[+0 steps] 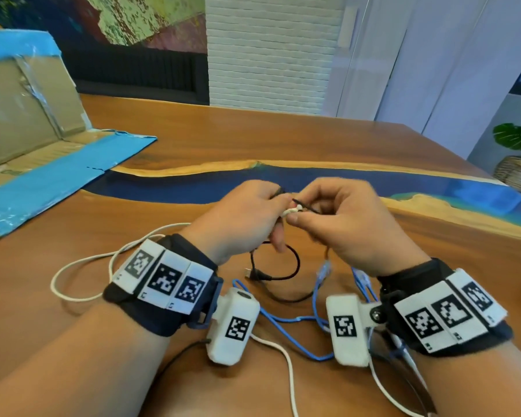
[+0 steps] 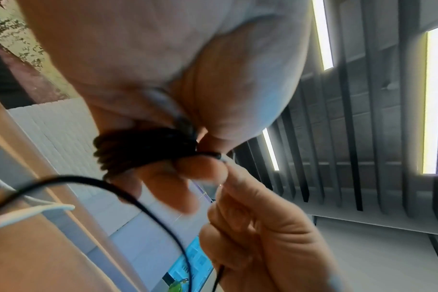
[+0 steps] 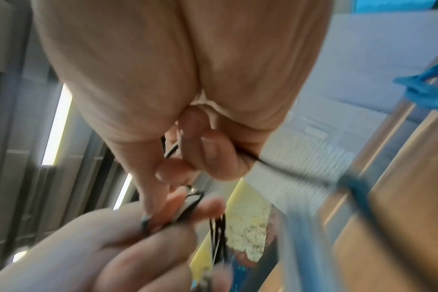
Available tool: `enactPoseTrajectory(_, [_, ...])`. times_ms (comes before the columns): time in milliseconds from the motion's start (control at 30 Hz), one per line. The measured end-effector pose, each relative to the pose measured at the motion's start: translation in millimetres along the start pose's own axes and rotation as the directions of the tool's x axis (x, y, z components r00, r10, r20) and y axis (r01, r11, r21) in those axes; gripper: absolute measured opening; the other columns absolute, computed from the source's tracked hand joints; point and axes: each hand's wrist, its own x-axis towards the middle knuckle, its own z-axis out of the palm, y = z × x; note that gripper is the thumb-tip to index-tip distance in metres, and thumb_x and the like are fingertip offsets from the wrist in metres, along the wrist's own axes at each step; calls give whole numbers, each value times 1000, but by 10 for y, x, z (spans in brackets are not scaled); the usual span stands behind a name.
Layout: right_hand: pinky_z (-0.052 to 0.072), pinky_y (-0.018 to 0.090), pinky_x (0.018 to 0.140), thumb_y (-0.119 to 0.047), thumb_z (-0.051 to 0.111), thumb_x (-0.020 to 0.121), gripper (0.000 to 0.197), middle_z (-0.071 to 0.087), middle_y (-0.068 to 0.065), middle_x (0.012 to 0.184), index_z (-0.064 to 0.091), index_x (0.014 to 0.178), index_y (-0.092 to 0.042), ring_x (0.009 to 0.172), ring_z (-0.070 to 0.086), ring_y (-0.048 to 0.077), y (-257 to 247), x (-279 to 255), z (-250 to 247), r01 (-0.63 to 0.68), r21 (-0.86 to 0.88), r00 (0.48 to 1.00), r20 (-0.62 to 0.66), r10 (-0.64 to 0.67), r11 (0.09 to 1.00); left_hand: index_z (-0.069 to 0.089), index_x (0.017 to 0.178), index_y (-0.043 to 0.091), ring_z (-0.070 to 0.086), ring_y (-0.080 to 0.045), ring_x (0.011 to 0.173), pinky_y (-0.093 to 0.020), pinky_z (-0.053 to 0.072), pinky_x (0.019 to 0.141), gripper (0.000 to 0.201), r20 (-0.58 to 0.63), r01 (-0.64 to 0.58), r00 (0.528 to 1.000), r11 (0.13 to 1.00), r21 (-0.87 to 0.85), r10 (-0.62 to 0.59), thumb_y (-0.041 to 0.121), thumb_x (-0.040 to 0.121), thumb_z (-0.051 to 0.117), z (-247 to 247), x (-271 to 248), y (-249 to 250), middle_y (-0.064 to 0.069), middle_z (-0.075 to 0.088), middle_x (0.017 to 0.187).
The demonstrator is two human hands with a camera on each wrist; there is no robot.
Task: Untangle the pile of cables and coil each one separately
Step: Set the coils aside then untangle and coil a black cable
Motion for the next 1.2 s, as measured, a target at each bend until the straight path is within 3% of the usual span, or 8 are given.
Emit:
enactPoseTrajectory(100, [36,26,46,-13,85,77,21,55,3,53,65,76,-9,46,44,16,81,36,-143,30,136,976,-216,0,990,70,86,3,39,-21,44,-39,48,72,55,147,93,986,988,-120,-75,44,108,41,-43,-22,22,1,37,46])
enactPoseTrajectory(167, [38,27,44,-18,81,78,18,59,5,57,65,77,-9,45,45,19,81,33,-171,59,208,965,-264,-2,976,65,80,5,27,-20,47,-38,45,73,61,228,128,971,966,-224,-76,55,104,41,-62,-48,44,3,28,49])
enactPoseTrajectory(267, [40,30,43,-13,74,89,8,66,6,66,69,85,-8,44,45,23,92,30,-150,84,195,963,-269,-29,977,50,73,13,22,-19,46,-34,44,68,48,280,134,960,903,-408,-16,49,104,46,-87,-81,65,2,21,53])
enactPoseTrajectory(467, [38,27,38,-5,59,100,17,66,11,74,72,110,-8,41,41,19,162,30,-96,-131,313,987,-44,152,941,49,69,17,20,-11,41,-25,45,53,49,195,173,981,523,-835,-12,43,108,35,-179,-36,125,8,18,52])
enactPoseTrajectory(667, [26,22,37,-8,49,106,27,69,13,77,66,124,-18,38,29,18,147,29,60,-264,230,964,56,258,937,53,83,15,36,-10,47,-26,52,70,42,-16,1,997,237,-971,-71,38,111,32,-203,28,74,7,27,60])
enactPoseTrajectory(867, [32,19,41,-20,50,107,26,63,4,65,76,103,-21,42,36,10,141,48,43,-223,70,971,-72,228,972,55,99,15,71,-19,74,-32,57,80,33,-151,-99,971,262,-960,-186,37,111,34,-208,67,47,5,57,68])
enactPoseTrajectory(1100, [37,10,44,-17,42,109,30,62,3,65,72,115,-16,42,46,3,73,11,136,-228,-37,970,77,230,973,62,111,6,73,-17,82,-30,58,91,31,-259,-243,955,120,-963,-143,27,110,39,-188,42,83,0,67,78])
enactPoseTrajectory(1200, [37,10,45,-18,44,109,30,63,-1,62,73,114,-11,42,48,2,50,6,200,-224,-112,950,199,242,968,63,111,4,73,-16,80,-28,59,88,28,-301,-283,941,127,-951,-154,24,109,43,-148,34,82,-2,71,81])
